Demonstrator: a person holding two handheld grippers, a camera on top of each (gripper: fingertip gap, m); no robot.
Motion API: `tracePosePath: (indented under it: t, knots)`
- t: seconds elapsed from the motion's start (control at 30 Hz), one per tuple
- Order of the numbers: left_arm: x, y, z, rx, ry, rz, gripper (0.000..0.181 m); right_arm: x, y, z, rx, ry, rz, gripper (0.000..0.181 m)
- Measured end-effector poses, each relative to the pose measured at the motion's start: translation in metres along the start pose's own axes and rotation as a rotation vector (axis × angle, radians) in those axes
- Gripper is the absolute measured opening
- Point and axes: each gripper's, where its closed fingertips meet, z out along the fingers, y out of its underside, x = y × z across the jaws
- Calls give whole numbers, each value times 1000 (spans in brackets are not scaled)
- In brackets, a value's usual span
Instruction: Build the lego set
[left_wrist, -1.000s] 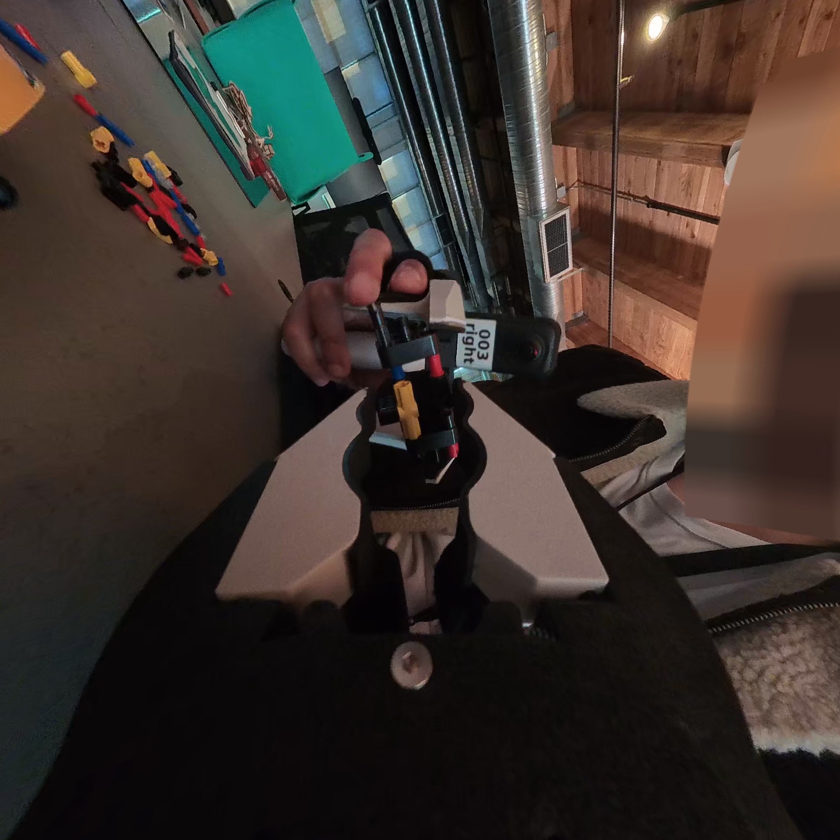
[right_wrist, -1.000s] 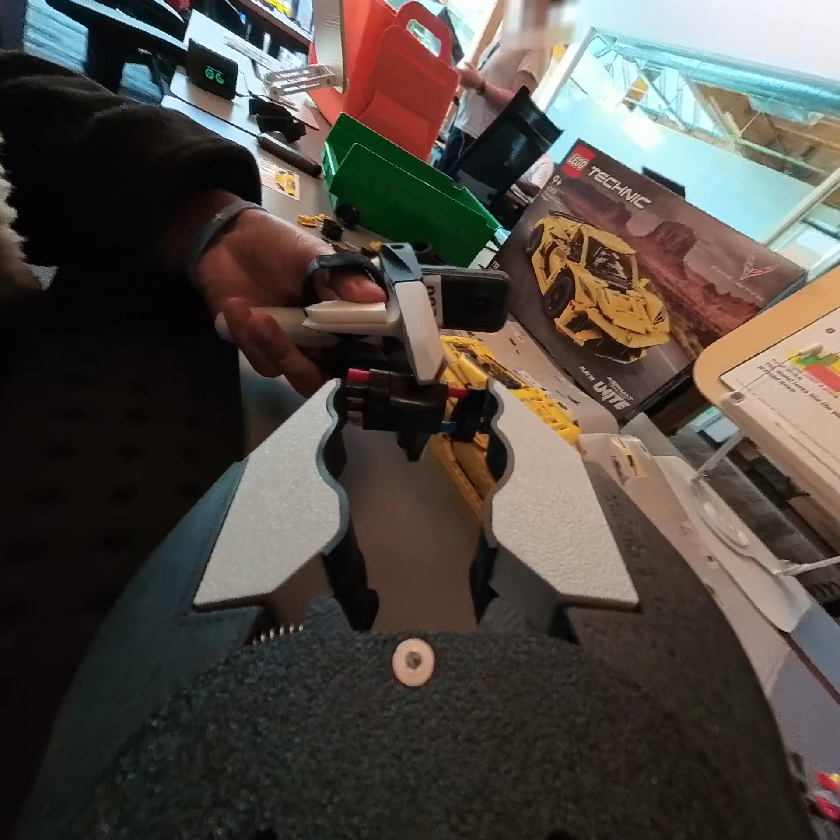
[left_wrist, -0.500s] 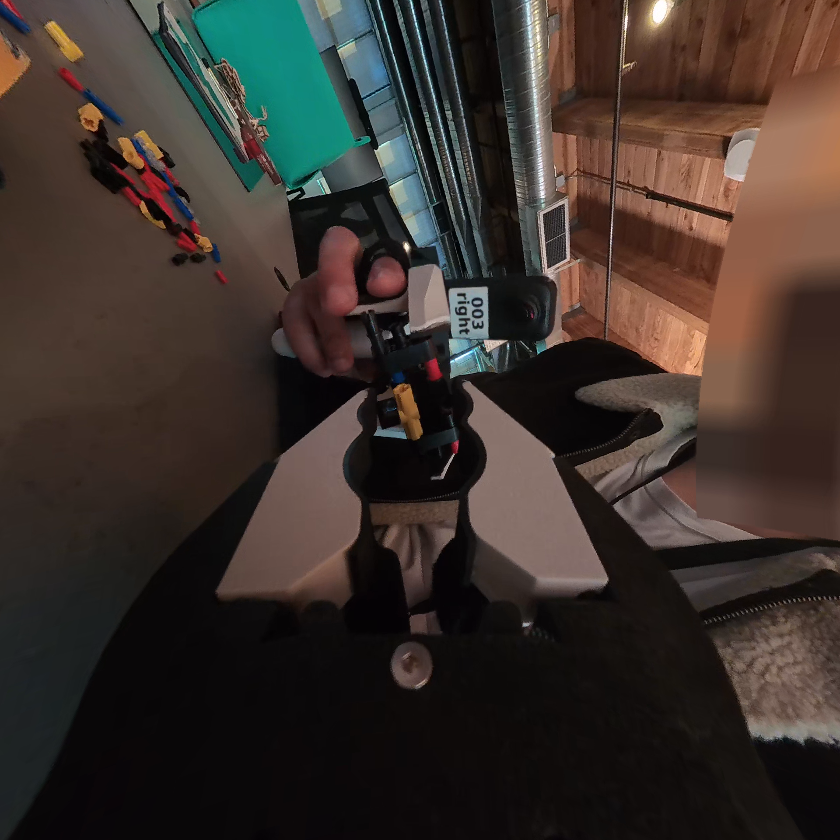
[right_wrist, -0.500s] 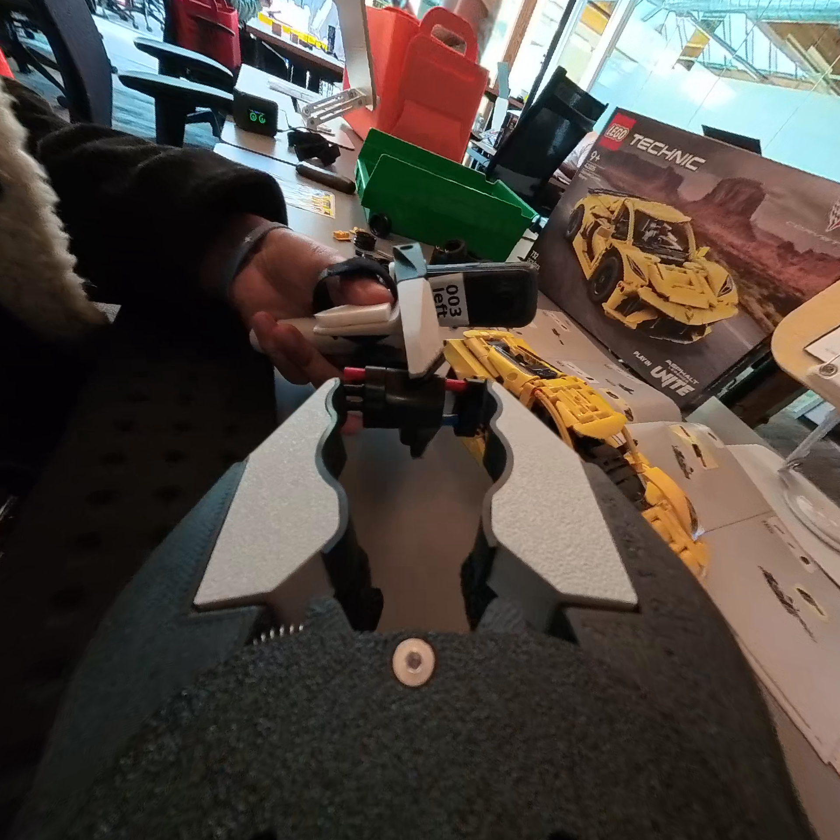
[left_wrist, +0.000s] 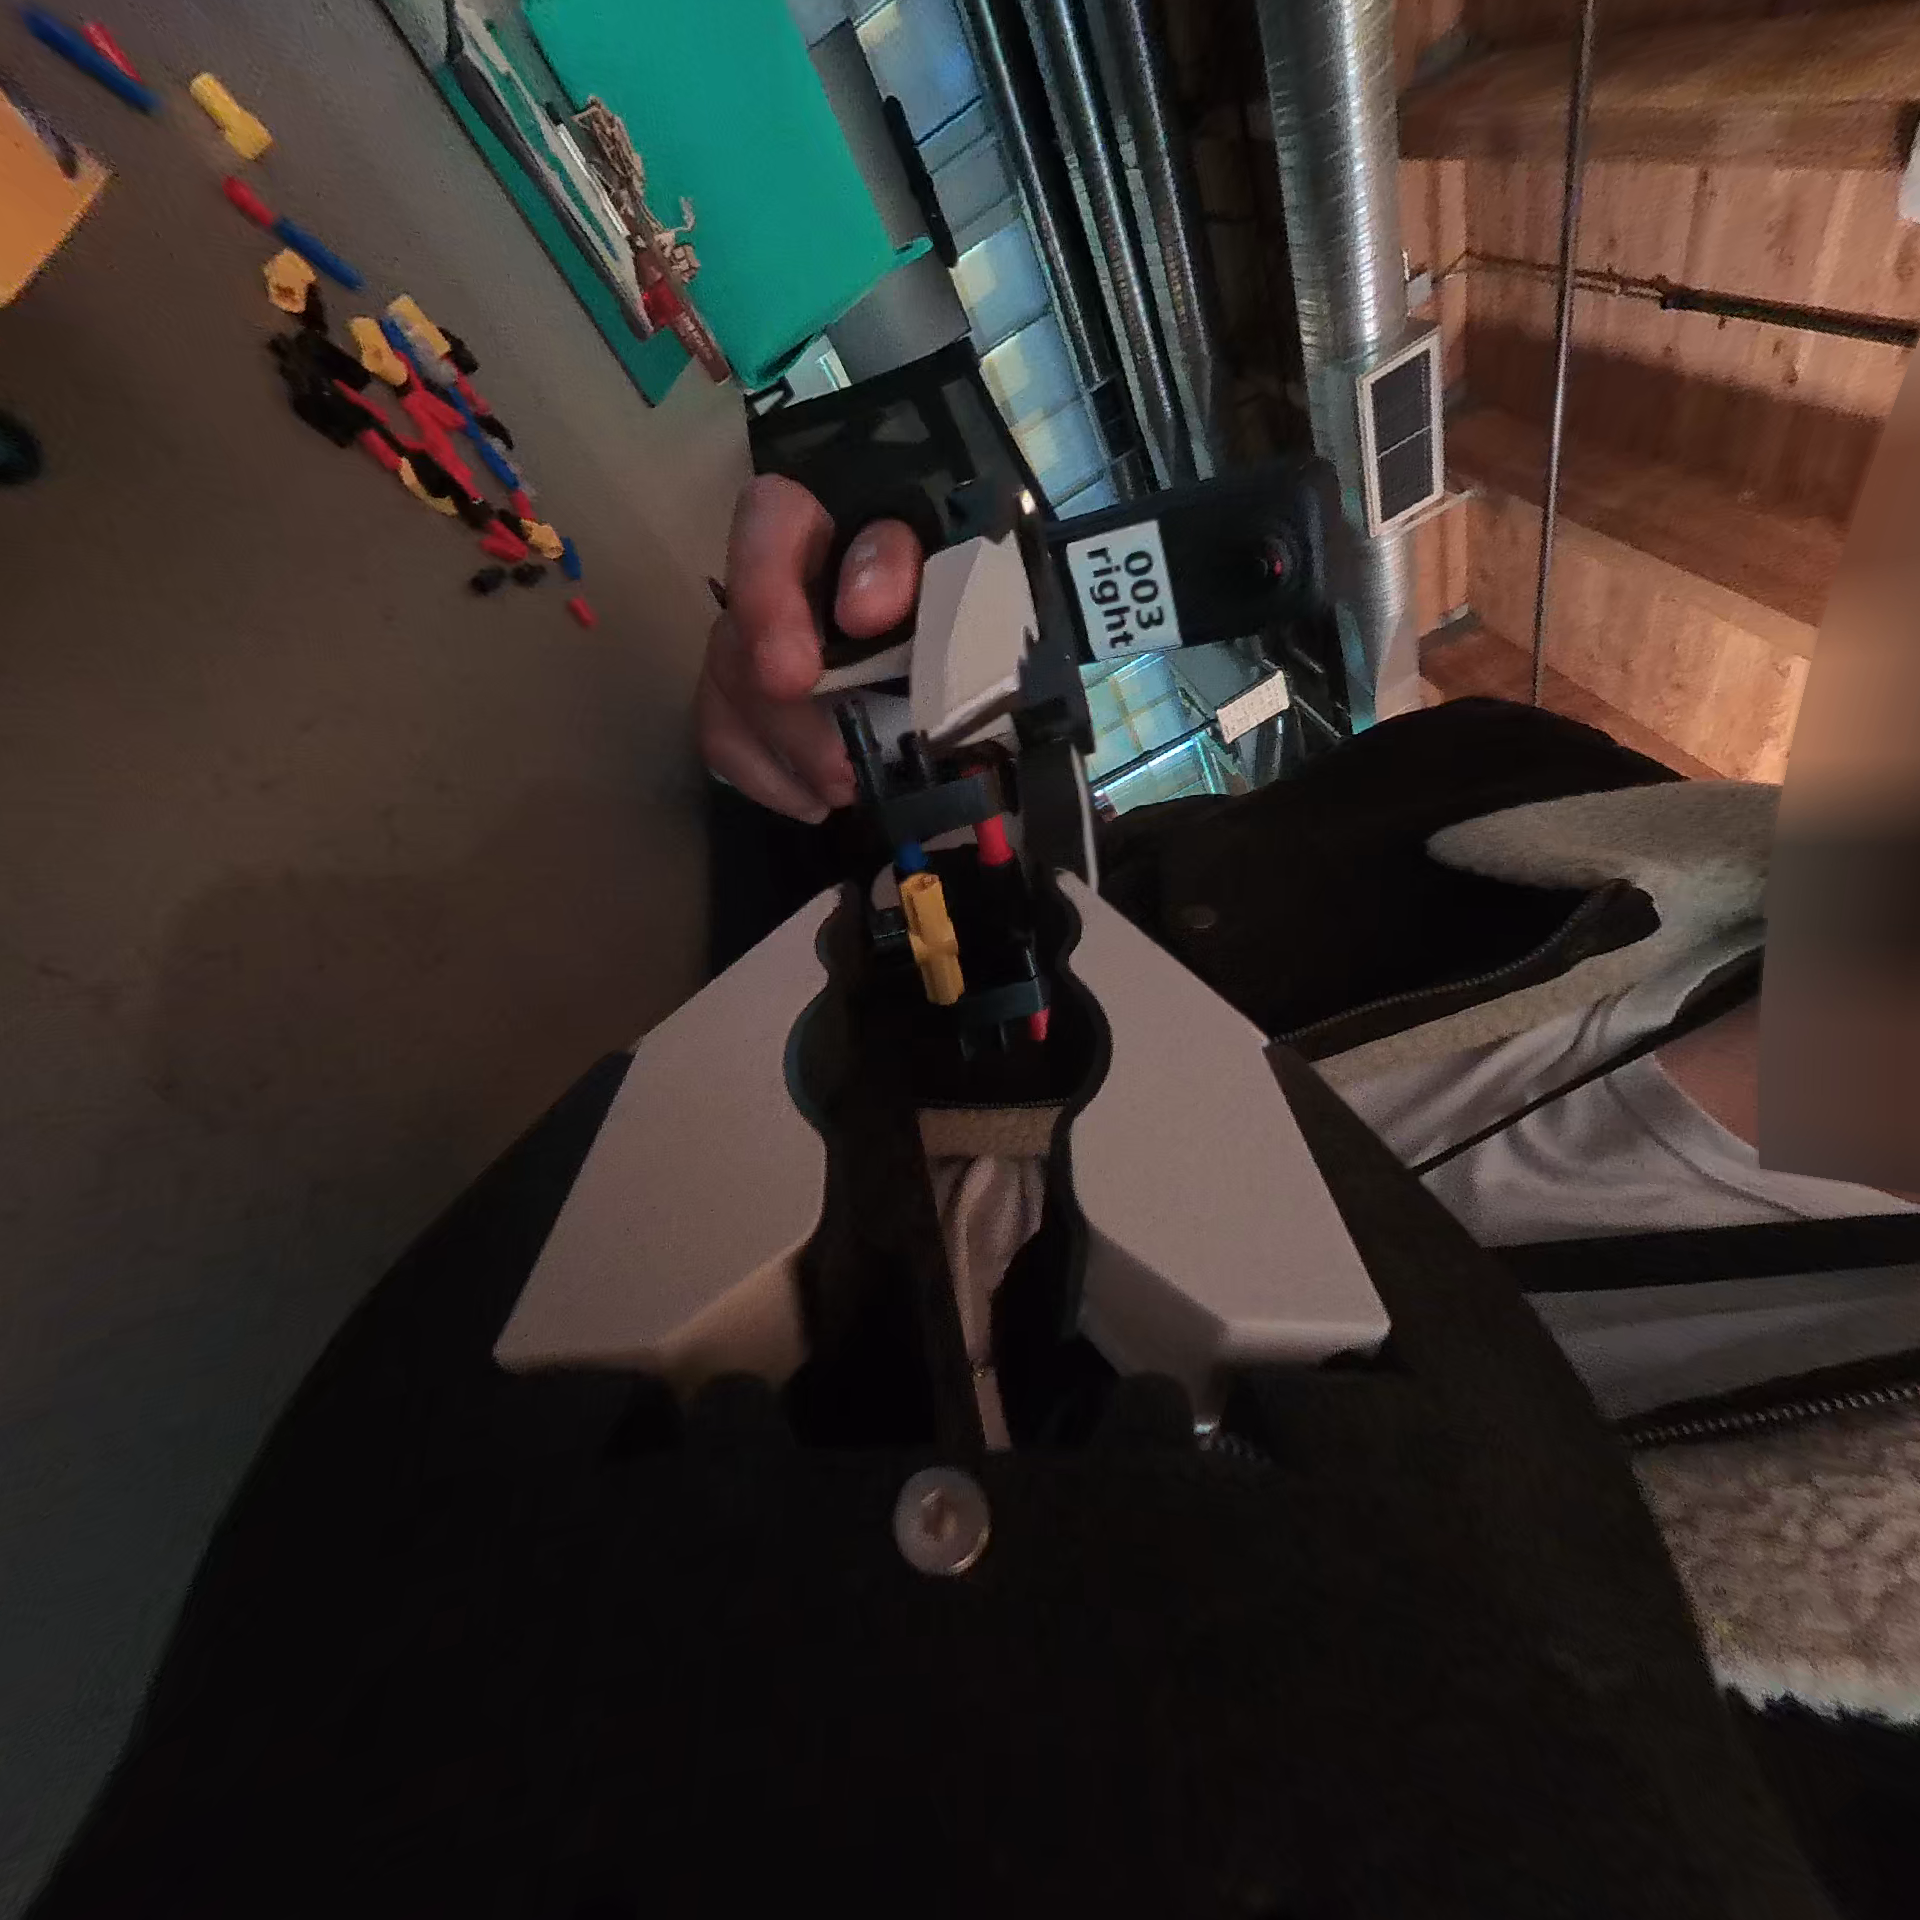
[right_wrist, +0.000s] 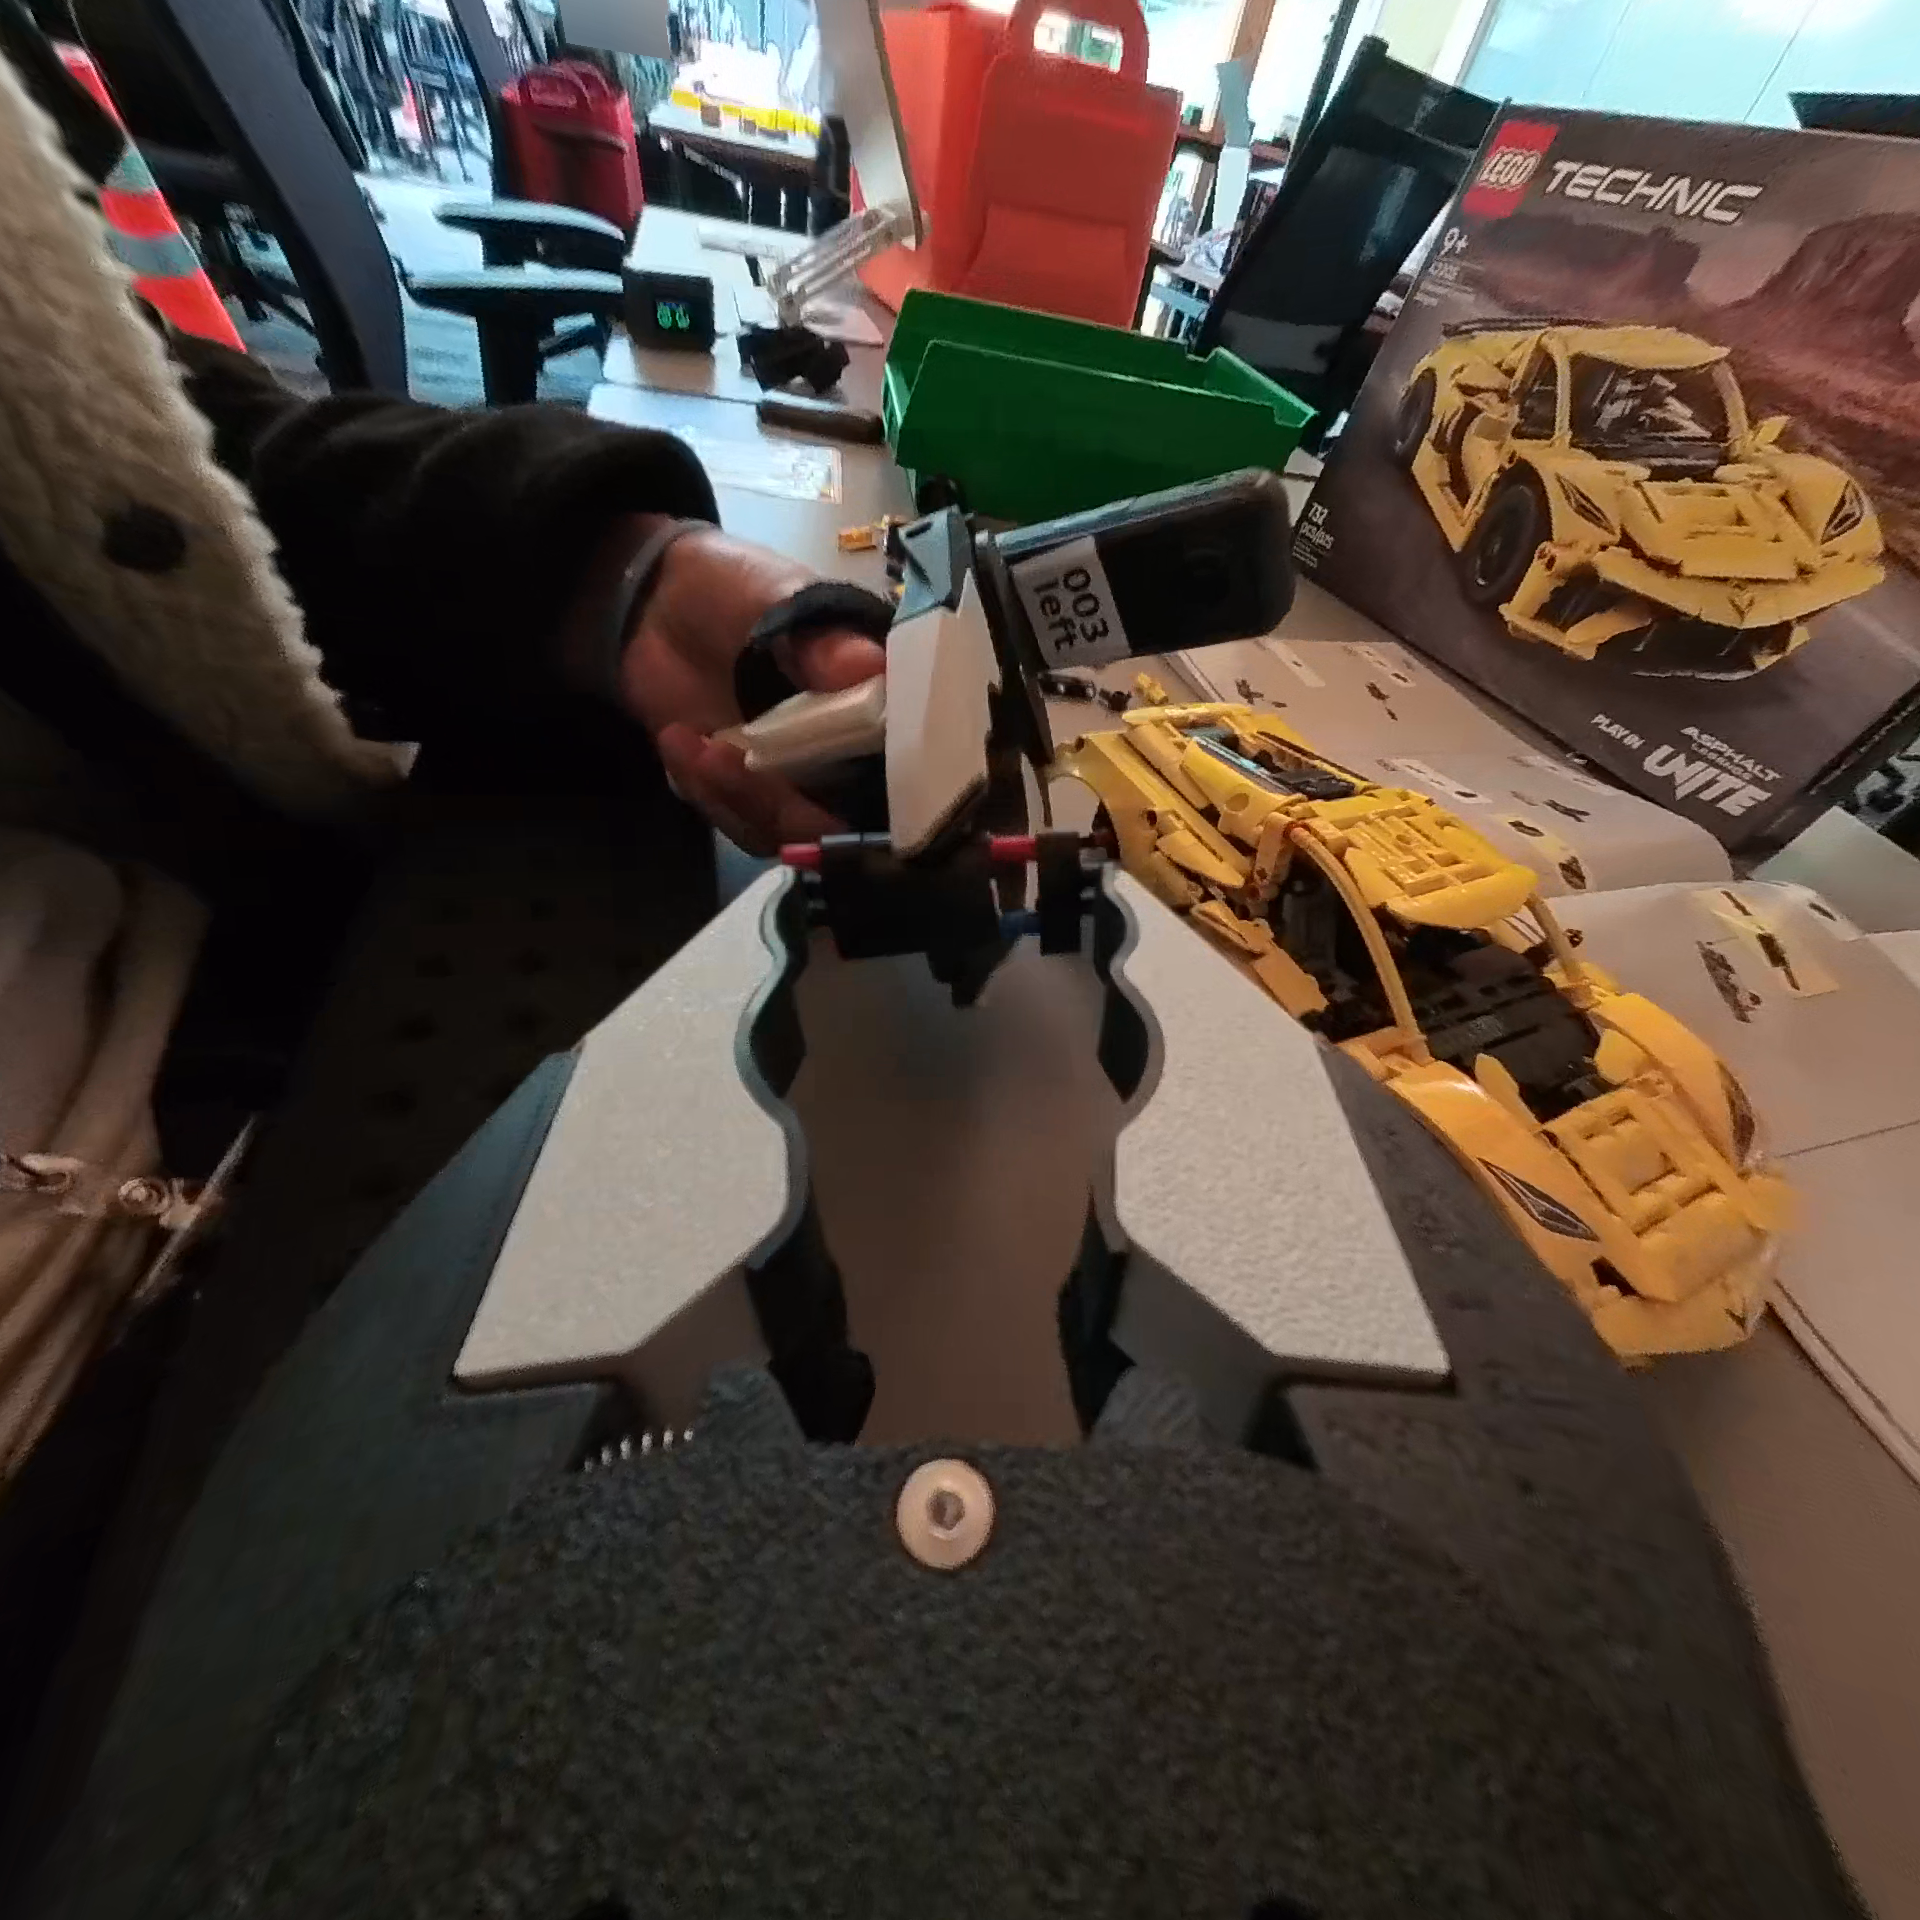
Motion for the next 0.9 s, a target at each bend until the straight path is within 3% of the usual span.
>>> tracePosePath:
  t: [0.43, 0.9]
  knots:
    - [-7, 0, 1, -2, -35, -8, 33, 2, 5, 4, -98, 103, -226, 49]
    - [-15, -7, -5, 54, -42, -70, 32, 10, 11, 9, -135, 150, -212, 47]
